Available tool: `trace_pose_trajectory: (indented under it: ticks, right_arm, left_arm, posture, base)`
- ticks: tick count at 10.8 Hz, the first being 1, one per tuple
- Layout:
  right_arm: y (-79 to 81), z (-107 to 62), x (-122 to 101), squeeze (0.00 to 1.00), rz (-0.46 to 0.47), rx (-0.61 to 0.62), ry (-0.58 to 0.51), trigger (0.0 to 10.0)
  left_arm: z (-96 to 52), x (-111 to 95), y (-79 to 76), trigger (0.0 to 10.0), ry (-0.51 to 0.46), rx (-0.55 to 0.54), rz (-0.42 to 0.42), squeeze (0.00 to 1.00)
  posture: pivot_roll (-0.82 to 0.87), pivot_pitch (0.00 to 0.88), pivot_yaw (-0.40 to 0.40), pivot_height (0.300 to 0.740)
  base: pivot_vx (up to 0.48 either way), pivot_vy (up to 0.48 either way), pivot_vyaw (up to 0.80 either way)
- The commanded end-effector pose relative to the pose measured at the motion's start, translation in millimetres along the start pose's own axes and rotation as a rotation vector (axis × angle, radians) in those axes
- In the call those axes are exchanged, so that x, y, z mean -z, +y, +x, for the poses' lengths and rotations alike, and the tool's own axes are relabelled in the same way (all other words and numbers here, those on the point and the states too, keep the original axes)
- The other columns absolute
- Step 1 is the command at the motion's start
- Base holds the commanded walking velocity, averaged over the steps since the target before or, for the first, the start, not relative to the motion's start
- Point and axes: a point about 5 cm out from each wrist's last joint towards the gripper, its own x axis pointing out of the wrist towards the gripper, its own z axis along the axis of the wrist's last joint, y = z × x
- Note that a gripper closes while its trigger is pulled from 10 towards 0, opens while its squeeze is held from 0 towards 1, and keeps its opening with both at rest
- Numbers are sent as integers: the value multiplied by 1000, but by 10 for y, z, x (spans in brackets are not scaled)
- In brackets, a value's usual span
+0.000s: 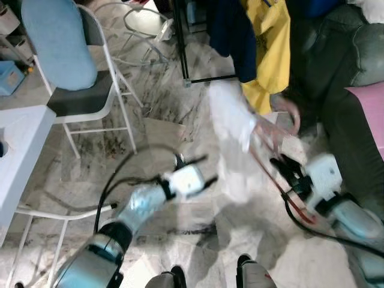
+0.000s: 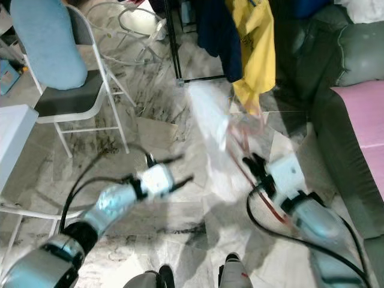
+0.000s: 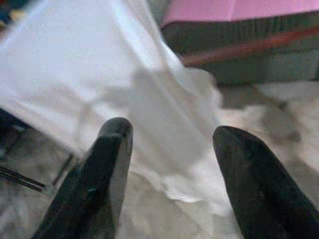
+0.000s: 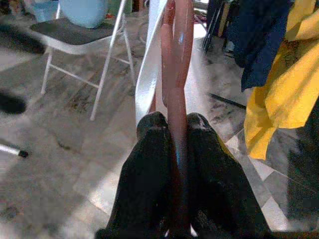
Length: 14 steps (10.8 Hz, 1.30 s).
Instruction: Hang hanger
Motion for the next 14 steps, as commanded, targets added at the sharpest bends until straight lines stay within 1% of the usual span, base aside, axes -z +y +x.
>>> trace_pose_trajectory:
  ticks: [1, 3, 4, 5, 6, 7, 8, 10, 11, 13, 14]
  right_arm:
    - [0, -51, -80, 0, -26, -34, -59, 10000]
    - [-1, -95, -62, 0, -47, -125, -28, 10000]
    - [3, -103, -44, 0, -59, -180, -6, 10000]
    - [9, -118, -27, 0, -64, -222, 10, 10000]
    - [15, -142, -5, 0, -67, -272, 29, 10000]
    - [15, -174, 33, 0, -94, -337, 66, 10000]
    - [-5, -187, 60, 0, -116, -369, 89, 10000]
    - [-2, -177, 59, 0, -132, -421, 95, 10000]
    - [20, -165, 44, 0, -150, -450, 91, 10000]
    - [25, -127, -9, 0, -175, -457, 61, 10000]
    - [24, -125, -19, 0, -180, -460, 60, 10000]
  left_arm:
    - [-18, -34, 107, 10000, -21, -33, 33, 1000]
    - [30, -128, 127, 10000, -66, 29, 123, 1000]
    - [34, -165, 145, 10000, -86, 54, 163, 1000]
    - [21, -169, 172, 10000, -85, 71, 191, 1000]
    - [-17, -161, 217, 10000, -80, 85, 223, 1000]
    - [-65, -151, 311, 10000, -66, 85, 264, 1000]
    - [-93, -155, 398, 10000, -54, 86, 290, 1000]
    - [-145, -122, 473, 10000, -17, 116, 324, 1000]
    - [-153, -101, 482, 10000, 10, 157, 340, 1000]
    - [-162, -36, 410, 10000, 67, 295, 328, 1000]
    - [-164, -17, 402, 10000, 86, 314, 322, 1000]
  posture:
    - [-230, 231, 158, 740]
    - [-238, 238, 164, 740]
    - [-241, 237, 161, 740]
    - [-239, 235, 158, 740]
    - [-234, 234, 155, 740]
    - [-229, 234, 154, 740]
    - [-227, 233, 154, 740]
    - [-215, 228, 159, 740]
    - [-214, 227, 161, 740]
    - [-223, 222, 162, 740]
    - [-225, 222, 162, 740]
  base:
    - [0, 0, 0]
    - [0, 0, 0]
    - [0, 0, 0]
    - [0, 0, 0]
    - [0, 0, 0]
    - [0, 0, 0]
    - [0, 0, 0]
    - [0, 0, 0]
    - [0, 0, 0]
    - [0, 0, 0]
    - [0, 0, 0]
